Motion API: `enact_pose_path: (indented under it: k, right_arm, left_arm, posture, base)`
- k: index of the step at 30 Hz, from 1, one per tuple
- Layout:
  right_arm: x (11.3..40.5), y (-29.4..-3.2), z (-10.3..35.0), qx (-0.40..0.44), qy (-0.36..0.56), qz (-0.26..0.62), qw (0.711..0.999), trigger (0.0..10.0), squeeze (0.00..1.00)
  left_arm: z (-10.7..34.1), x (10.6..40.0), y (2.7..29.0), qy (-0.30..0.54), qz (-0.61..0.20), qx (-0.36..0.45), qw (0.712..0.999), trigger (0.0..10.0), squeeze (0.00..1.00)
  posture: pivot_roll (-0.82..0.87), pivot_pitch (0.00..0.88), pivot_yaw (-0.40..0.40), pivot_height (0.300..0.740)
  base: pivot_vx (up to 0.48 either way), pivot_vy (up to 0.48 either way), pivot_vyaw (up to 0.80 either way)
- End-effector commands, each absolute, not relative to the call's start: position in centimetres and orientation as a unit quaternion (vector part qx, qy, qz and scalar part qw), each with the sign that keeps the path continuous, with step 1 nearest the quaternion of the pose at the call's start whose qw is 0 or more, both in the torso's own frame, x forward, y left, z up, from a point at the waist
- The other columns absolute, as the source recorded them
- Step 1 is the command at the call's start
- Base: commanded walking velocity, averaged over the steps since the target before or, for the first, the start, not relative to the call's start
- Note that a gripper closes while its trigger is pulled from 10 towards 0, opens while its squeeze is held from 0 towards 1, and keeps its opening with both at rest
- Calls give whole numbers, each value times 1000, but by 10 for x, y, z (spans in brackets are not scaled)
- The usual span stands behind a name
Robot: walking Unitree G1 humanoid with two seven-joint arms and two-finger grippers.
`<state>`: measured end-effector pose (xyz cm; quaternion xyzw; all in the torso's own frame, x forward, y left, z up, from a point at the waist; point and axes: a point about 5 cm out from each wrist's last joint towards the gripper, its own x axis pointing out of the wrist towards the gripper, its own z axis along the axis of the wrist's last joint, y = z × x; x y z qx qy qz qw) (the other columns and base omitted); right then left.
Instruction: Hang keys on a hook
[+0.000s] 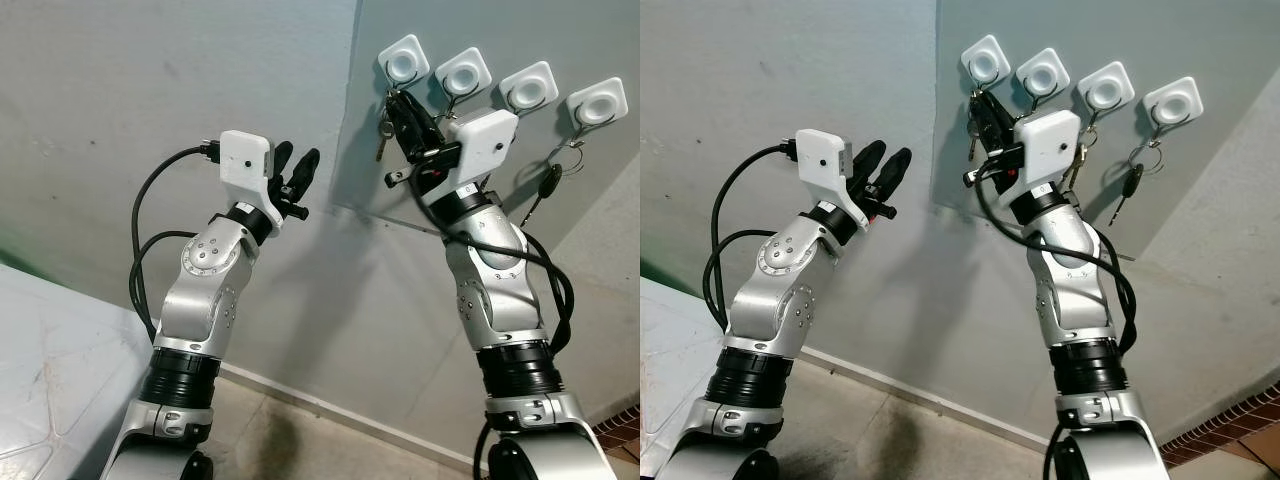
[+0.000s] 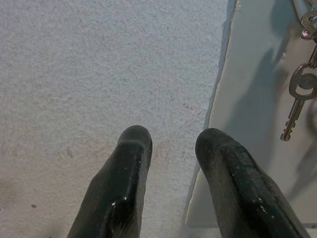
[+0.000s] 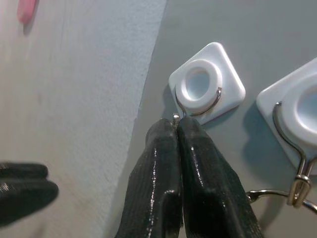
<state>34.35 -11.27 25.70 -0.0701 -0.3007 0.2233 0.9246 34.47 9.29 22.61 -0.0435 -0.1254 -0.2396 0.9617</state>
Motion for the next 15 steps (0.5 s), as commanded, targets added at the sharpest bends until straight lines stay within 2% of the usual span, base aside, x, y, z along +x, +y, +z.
enact_pose_path:
  k: [1, 15]
  right_arm:
    - [345, -108, 255, -108, -297, 226, 921, 10000, 0]
    - [346, -108, 249, -158, -301, 212, 916, 10000, 0]
  left_arm:
    - [229, 343, 92, -129, -244, -40, 960, 10000, 0]
    - [228, 343, 92, -127, -243, -41, 961, 10000, 0]
  posture:
    - [132, 42, -57, 740]
    - [129, 48, -54, 740]
  base:
    - [0, 0, 0]
    - [0, 0, 0]
